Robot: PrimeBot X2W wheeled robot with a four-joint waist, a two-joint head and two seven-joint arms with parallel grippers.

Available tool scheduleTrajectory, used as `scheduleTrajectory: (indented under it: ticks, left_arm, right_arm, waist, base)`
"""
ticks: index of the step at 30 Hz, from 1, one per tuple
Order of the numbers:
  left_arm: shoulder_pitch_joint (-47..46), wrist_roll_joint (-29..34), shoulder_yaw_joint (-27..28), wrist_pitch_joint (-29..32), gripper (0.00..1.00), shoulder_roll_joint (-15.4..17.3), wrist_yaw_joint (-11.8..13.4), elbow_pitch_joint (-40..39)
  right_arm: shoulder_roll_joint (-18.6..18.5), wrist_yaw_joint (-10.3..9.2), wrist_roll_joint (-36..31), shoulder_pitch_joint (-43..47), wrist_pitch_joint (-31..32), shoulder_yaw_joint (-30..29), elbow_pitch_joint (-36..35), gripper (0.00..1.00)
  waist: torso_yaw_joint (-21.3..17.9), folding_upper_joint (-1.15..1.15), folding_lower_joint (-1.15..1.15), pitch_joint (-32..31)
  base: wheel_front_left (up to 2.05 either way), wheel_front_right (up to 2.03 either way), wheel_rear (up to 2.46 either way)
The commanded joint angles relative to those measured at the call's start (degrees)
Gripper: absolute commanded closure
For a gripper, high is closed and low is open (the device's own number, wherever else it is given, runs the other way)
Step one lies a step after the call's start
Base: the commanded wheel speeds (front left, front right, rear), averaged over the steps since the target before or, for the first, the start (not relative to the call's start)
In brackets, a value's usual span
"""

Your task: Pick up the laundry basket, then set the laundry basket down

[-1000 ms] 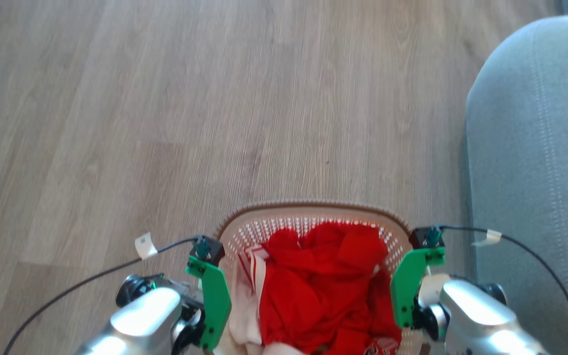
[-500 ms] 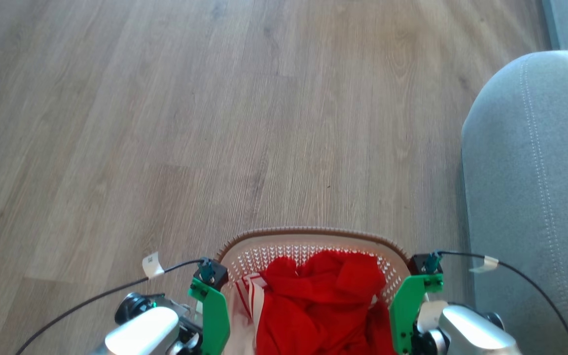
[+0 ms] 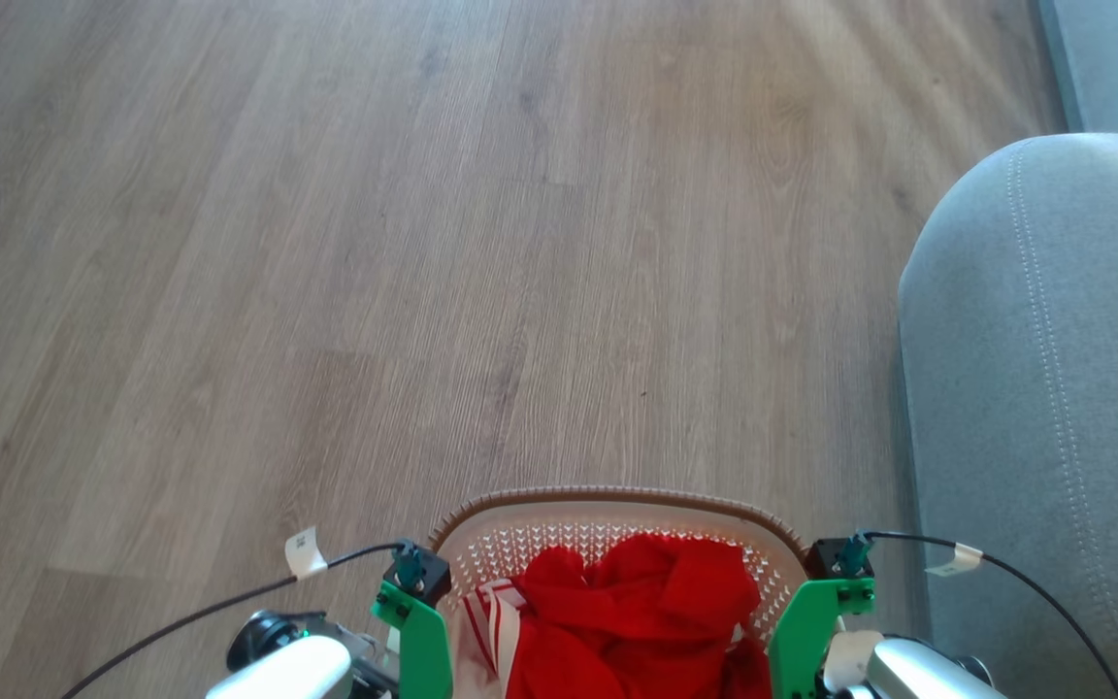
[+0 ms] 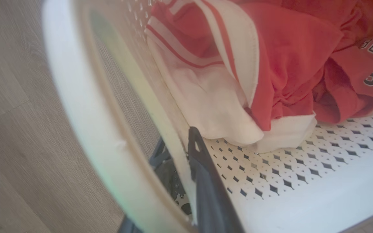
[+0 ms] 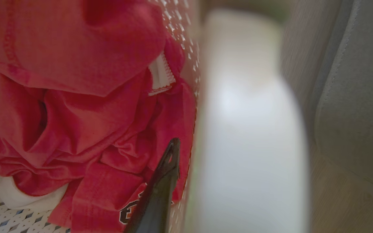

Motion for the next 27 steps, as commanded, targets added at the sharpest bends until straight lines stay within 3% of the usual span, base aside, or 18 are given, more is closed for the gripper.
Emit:
scheduleTrajectory:
  ticks: [1,27]
  left_arm:
    - [-1.76,1.58,-0.02,0.39,1.00,-0.43,-1.05,-3.15]
    - [-1.02,1.40,-0.02,0.49,1.00,-0.40,-1.05,-3.25]
  right_arm:
    - [1.65,0.92,-0.96,-1.60,-0.51,1.24,-3.42,1.00]
    - [1.65,0.92,-3.57,0.22,0.84,-1.53,-5.45,1.00]
  waist:
    - [-0.10,0.00,0.01,-0.26]
    - [-0.08,0.00,0.01,-1.90]
  base:
    - [0.00,0.00,0.00]
    - [0.00,0.00,0.00]
